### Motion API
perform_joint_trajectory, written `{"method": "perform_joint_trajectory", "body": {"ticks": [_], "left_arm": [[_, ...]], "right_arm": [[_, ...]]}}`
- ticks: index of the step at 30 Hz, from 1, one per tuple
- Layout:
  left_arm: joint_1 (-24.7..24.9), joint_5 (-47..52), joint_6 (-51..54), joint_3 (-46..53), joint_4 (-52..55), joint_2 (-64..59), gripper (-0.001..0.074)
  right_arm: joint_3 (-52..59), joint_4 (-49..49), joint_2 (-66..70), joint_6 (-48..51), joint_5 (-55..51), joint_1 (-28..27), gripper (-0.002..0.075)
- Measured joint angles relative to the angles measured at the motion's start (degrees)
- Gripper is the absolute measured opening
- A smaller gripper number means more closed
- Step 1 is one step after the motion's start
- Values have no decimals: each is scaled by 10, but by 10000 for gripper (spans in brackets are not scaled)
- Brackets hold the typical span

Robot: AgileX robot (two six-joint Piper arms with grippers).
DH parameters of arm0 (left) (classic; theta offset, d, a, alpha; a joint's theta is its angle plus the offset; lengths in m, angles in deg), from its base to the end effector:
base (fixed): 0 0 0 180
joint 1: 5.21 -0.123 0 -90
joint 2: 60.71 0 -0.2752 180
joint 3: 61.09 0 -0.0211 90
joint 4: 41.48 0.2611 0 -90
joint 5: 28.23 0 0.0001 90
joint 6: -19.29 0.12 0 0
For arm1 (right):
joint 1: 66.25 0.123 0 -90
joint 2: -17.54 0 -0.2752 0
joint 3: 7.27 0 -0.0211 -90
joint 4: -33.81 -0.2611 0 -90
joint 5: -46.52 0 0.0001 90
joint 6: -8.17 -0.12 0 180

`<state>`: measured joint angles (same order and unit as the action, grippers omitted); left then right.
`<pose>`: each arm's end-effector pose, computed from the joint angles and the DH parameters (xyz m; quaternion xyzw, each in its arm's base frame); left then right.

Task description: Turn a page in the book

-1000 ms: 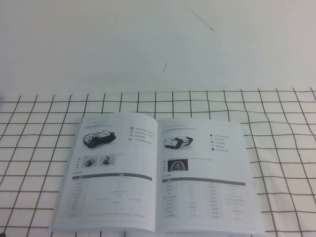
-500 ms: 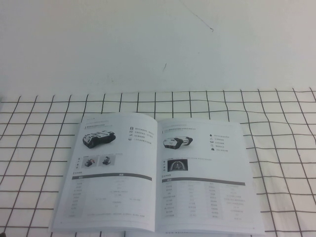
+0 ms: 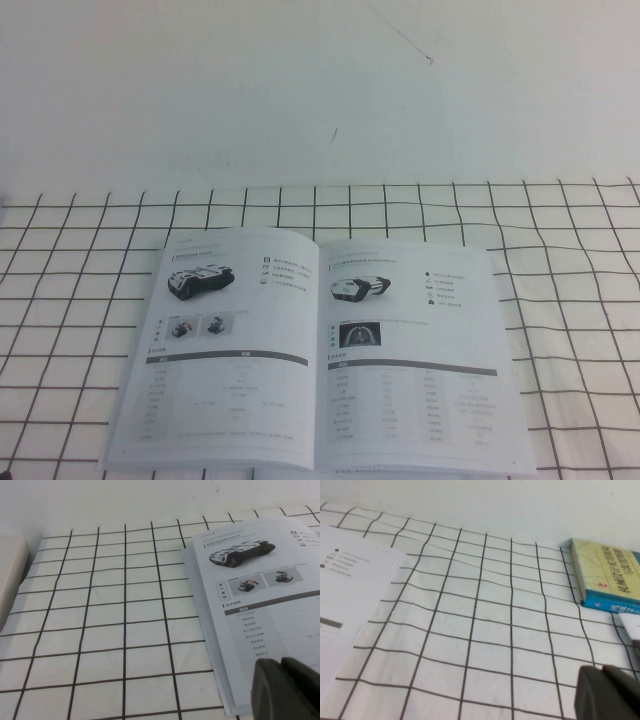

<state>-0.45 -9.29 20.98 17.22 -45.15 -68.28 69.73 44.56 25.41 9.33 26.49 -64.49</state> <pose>0.1015 -0.0110 0.1683 0.0269 0.7917 -0.0430 0.6088 0.1016 -0.0046 0.1748 -0.0703 0.7878 -0.0759 0.6072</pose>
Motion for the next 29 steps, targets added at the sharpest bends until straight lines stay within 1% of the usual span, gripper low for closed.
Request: {"method": "perform_joint_trajectory", "body": {"ticks": [3, 13, 17, 20, 23, 26, 29], "left_arm": [[0, 0, 0, 0, 0, 0, -1], [0, 0, 0, 0, 0, 0, -1], [0, 0, 0, 0, 0, 0, -1], [0, 0, 0, 0, 0, 0, -1], [0, 0, 0, 0, 0, 0, -1], [0, 0, 0, 0, 0, 0, -1], [0, 0, 0, 0, 0, 0, -1]], "right_arm": [[14, -6, 0, 0, 23, -11, -2], [15, -25, -5, 0, 25, -12, -2], [15, -46, -5, 3, 0, -15, -2], [15, -59, -5, 7, -9, -27, -2], [15, -85, -5, 31, -10, -44, -2], [15, -125, -5, 79, -10, -59, -2], [15, -138, -5, 92, -10, -64, -2]]}}
